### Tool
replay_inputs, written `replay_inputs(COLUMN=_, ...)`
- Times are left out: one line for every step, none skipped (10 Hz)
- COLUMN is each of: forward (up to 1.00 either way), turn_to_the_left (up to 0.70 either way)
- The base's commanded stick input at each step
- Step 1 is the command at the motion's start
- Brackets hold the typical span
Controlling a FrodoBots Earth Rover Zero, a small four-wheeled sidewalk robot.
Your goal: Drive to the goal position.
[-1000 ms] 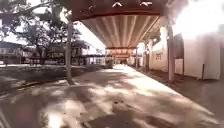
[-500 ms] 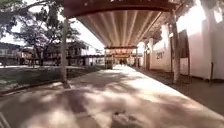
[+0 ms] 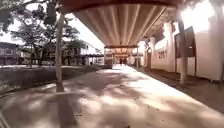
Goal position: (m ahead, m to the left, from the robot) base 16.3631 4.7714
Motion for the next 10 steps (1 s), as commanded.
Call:
replay_inputs(forward=0.7, turn_to_the_left=0.0)
replay_inputs(forward=0.7, turn_to_the_left=0.0)
replay_inputs(forward=0.7, turn_to_the_left=0.0)
replay_inputs(forward=0.7, turn_to_the_left=0.0)
replay_inputs(forward=0.7, turn_to_the_left=0.0)
replay_inputs(forward=0.7, turn_to_the_left=0.0)
replay_inputs(forward=0.7, turn_to_the_left=0.0)
replay_inputs(forward=0.7, turn_to_the_left=0.0)
replay_inputs(forward=0.7, turn_to_the_left=0.0)
replay_inputs(forward=0.7, turn_to_the_left=0.0)
